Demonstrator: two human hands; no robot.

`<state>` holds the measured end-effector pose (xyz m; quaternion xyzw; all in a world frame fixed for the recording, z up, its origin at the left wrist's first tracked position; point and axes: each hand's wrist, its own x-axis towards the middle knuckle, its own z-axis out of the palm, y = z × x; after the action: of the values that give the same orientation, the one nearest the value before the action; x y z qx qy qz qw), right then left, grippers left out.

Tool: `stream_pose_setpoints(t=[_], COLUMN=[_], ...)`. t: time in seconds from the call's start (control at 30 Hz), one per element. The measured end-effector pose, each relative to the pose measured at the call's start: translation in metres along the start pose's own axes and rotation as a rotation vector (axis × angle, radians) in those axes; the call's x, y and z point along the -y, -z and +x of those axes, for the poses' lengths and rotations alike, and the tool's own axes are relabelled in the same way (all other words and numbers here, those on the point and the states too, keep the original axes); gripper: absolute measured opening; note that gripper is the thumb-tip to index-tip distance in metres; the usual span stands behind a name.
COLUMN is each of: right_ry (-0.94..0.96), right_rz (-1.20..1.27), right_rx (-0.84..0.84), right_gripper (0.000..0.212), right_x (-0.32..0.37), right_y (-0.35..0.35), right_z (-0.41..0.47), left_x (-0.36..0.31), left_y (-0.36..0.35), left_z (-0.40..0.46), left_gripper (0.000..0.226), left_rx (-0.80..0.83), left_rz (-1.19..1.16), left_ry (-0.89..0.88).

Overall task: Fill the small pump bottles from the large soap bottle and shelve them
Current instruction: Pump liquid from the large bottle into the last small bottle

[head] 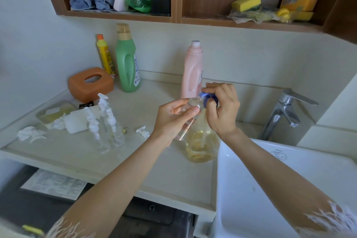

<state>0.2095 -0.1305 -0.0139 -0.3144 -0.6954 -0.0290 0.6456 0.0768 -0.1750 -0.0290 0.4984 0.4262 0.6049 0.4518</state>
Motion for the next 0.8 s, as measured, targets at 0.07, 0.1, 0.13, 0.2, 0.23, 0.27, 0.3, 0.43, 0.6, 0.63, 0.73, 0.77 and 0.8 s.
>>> stream_pose_setpoints(t=[0.07, 0.1, 0.13, 0.2, 0.23, 0.27, 0.3, 0.43, 0.6, 0.63, 0.73, 0.77, 0.8], right_ry=[-0.004, -0.005, -0.006, -0.013, -0.02, -0.026, -0.032, -0.093, -0.211, -0.232, -0.334, -0.362, -0.374], right_rz=[0.003, 0.001, -0.003, -0.008, -0.006, -0.007, -0.009, 0.027, 0.077, 0.082, 0.156, 0.182, 0.184], right_rx=[0.008, 0.011, 0.013, 0.03, 0.049, 0.069, 0.09, 0.151, 0.167, 0.167, 0.14, 0.125, 0.113], right_gripper=[0.033, 0.033, 0.034, 0.034, 0.034, 0.035, 0.035, 0.034, 0.033, 0.033, 0.034, 0.034, 0.035], right_x=[0.0, 0.0, 0.0, 0.003, 0.004, 0.004, 0.005, 0.009, 0.018, 0.021, 0.031, 0.038, 0.041], right_y=[0.0, 0.0, 0.001, 0.004, 0.005, 0.007, 0.009, 0.02, 0.024, 0.025, 0.026, 0.025, 0.026], right_z=[-0.001, -0.001, -0.002, -0.002, -0.002, -0.001, -0.001, 0.004, 0.008, 0.007, 0.007, 0.006, 0.006], left_x=[0.003, 0.004, 0.004, 0.003, 0.002, 0.0, -0.001, -0.006, -0.019, -0.025, -0.041, -0.046, -0.049], left_y=[-0.001, -0.001, -0.001, -0.002, -0.002, -0.002, -0.002, -0.001, 0.015, 0.022, 0.041, 0.049, 0.054], left_z=[0.0, 0.0, 0.0, -0.002, -0.001, -0.001, -0.001, -0.002, -0.002, -0.003, -0.005, -0.006, -0.006], left_gripper=[0.024, 0.024, 0.024, 0.024, 0.026, 0.028, 0.029, 0.032, 0.053, 0.058, 0.053, 0.047, 0.041], left_rx=[-0.013, -0.018, -0.019, -0.016, -0.014, -0.009, 0.0, 0.047, 0.128, 0.17, 0.287, 0.315, 0.331], left_rz=[0.006, 0.007, 0.01, 0.009, 0.01, 0.016, 0.02, 0.025, 0.083, 0.088, 0.071, 0.062, 0.059], left_ry=[0.011, 0.011, 0.009, -0.008, -0.016, -0.022, -0.026, -0.051, -0.002, 0.013, 0.043, 0.038, 0.029])
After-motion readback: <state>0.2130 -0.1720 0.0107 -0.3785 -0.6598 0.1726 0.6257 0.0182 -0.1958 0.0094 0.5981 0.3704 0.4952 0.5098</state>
